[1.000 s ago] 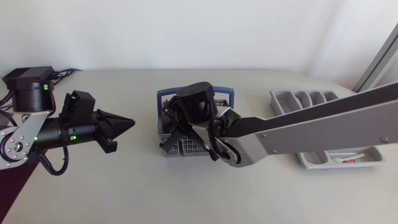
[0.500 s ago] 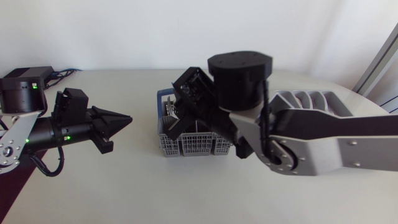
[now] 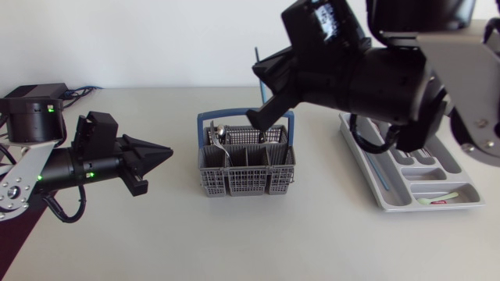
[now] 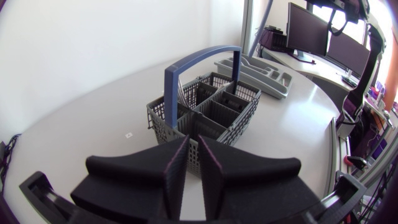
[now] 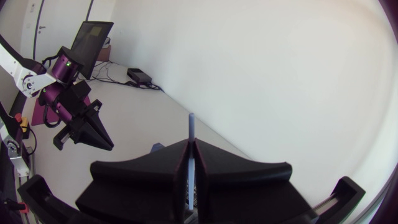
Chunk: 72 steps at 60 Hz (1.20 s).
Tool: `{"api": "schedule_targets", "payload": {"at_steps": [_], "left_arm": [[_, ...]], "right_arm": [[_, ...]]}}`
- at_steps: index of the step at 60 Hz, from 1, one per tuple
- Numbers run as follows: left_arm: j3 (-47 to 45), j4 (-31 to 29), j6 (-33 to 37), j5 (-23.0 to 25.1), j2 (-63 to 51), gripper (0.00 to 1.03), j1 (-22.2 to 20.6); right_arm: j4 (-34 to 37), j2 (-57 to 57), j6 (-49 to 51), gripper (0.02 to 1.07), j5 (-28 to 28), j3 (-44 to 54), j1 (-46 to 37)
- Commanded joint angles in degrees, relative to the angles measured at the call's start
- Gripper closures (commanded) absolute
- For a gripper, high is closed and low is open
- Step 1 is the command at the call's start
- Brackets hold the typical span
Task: Sort the cutlery from the basket into the organizer compartments.
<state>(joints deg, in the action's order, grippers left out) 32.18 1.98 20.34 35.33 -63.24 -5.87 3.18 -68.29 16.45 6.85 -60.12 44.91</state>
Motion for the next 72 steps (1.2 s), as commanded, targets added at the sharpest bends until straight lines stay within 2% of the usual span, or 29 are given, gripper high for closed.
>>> {"api": "schedule_targets", "payload": {"at_steps": [1,9,18,32,41,59,72], "left_arm": [[1.5,-0.2,-1.4,-0.6,0.0,0.9,-1.0],[2.8,-0.9,-1.6,-2.4,-0.5,0.9,-2.8],[3.8,-1.0,-2.6,-4.7,-1.0,0.9,-5.9],[5.7,-1.0,-4.0,-6.5,-3.0,0.9,-8.2],[7.6,-1.5,-5.0,-7.2,-5.2,0.9,-9.4],[10.9,-2.3,-7.8,-7.2,-9.5,0.9,-10.3],[13.2,-3.3,-9.4,-7.2,-12.5,0.9,-10.3]], "right_arm": [[3.5,3.1,-2.6,1.02,-1.7,-0.9,-2.9],[9.1,6.9,-3.6,1.02,-3.2,-0.7,-7.9],[14.7,8.4,-4.5,1.02,-5.7,-0.4,-17.1],[22.0,5.3,-4.1,1.02,-12.6,-0.3,-35.9],[25.1,0.7,-1.6,1.02,-14.2,-0.8,-44.2],[27.5,-13.9,1.5,1.02,-15.0,-4.1,-52.3],[26.1,-24.7,1.8,1.02,-16.4,-5.9,-55.5]]}}
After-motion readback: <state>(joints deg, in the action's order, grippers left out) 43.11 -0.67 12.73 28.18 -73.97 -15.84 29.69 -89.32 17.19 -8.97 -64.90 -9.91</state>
